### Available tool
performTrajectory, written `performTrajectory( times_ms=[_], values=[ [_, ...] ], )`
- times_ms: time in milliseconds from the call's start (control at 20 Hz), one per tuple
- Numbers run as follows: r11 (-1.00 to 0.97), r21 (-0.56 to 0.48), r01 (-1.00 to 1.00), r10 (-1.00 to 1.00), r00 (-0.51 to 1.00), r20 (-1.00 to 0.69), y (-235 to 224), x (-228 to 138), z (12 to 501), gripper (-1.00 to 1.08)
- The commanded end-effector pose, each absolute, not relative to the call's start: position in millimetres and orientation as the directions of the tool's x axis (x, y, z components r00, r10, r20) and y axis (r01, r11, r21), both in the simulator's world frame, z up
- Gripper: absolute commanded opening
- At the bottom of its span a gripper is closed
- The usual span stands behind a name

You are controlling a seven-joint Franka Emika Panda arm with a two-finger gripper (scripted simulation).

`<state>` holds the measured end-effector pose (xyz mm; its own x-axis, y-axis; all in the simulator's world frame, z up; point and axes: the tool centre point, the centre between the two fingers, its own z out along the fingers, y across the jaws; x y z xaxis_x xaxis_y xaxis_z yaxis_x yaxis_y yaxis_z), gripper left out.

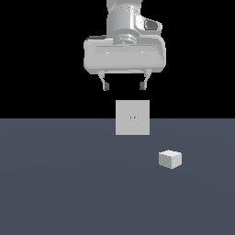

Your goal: Plug the charger into the wall socket.

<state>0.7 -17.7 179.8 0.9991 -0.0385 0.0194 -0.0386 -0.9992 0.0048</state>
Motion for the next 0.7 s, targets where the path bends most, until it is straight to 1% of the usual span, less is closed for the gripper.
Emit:
performTrajectory(
  times_ms=[0, 300, 650],
  values=[
    [-0.999, 0.005, -0.039, -0.038, 0.999, 0.019, -17.7, 0.7, 179.8, 1.0],
    [-0.998, 0.009, -0.062, -0.061, 0.998, 0.03, -20.3, -0.2, 176.8, 1.0],
    [-0.989, 0.023, -0.145, -0.143, 0.987, 0.069, -29.8, -3.4, 165.8, 1.0]
  ],
)
